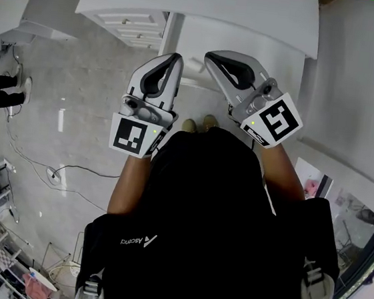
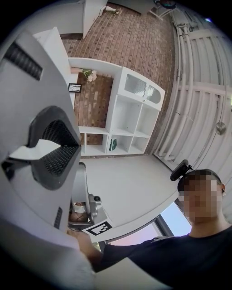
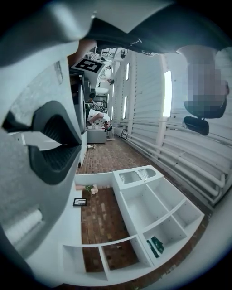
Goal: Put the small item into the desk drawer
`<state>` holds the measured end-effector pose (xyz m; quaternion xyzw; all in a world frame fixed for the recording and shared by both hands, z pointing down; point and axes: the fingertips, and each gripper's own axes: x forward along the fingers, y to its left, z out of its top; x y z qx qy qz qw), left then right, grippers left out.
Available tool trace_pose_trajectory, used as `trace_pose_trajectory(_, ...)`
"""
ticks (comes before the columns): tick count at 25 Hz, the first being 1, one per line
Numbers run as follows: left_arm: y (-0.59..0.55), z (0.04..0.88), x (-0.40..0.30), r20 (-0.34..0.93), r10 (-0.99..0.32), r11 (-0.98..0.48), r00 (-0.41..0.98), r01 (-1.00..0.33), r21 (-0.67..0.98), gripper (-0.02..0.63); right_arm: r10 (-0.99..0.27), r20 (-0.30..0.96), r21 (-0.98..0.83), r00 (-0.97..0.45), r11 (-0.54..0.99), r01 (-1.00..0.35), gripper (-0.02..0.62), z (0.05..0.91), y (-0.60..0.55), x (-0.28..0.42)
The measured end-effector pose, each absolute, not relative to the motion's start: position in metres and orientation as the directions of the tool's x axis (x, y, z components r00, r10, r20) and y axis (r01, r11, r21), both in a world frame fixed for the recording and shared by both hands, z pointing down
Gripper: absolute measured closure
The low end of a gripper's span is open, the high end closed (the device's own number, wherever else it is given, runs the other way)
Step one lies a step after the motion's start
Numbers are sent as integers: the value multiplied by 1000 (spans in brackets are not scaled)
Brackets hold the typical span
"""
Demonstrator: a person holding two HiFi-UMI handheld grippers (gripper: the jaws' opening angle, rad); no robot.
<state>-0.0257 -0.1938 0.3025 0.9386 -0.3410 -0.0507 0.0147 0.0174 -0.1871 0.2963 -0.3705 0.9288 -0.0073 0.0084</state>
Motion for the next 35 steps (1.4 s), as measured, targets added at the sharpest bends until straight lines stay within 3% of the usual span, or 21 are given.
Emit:
trace_pose_trajectory(10, -165, 281, -8, -110, -609, -792, 786, -611, 19, 607, -714, -123, 65, -689, 687, -724, 594, 270, -151, 32)
trace_pose_trajectory(35, -155, 269, 13, -154, -616, -782, 773, -623, 3, 607, -678, -123, 61, -725, 724, -687, 594, 274, -139, 44)
